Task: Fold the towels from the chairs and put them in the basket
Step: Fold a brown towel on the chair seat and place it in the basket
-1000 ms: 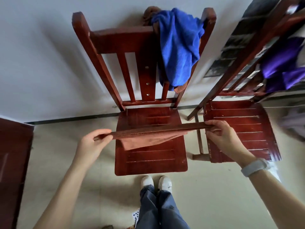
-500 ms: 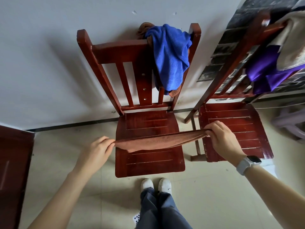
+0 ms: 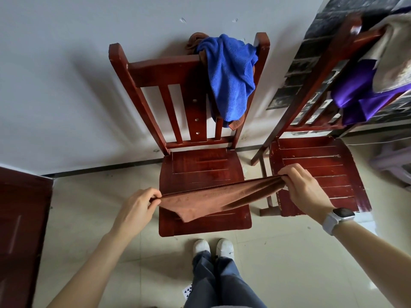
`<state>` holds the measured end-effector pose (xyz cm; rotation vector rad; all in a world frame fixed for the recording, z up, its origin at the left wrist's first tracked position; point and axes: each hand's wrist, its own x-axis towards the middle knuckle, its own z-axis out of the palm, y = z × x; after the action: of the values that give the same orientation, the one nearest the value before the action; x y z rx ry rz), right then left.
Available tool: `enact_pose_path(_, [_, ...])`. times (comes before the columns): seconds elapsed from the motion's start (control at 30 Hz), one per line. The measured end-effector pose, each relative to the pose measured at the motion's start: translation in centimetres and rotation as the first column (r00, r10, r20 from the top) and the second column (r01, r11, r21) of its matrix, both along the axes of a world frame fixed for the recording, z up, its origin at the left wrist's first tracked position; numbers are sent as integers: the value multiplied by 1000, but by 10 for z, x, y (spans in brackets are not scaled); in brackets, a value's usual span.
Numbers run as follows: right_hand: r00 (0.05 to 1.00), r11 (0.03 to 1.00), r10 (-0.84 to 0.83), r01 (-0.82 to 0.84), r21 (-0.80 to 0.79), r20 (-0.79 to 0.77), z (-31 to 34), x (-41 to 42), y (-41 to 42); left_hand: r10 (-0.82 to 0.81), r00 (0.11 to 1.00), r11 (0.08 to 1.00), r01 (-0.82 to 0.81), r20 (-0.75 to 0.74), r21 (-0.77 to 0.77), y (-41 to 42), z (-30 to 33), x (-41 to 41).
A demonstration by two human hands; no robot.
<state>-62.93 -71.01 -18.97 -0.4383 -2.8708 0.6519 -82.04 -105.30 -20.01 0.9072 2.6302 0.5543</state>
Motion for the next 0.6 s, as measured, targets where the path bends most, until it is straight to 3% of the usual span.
enact_pose_path(0.17, [977,982,146,-162,97,154,5,4,-3,-3,1000,1000,3,19,22,7,-2,3])
enact_pose_path(0.6, [981,964,167,-184,192,103,-5,18,-6,19,984,990,6,-180,138,-3,9,6])
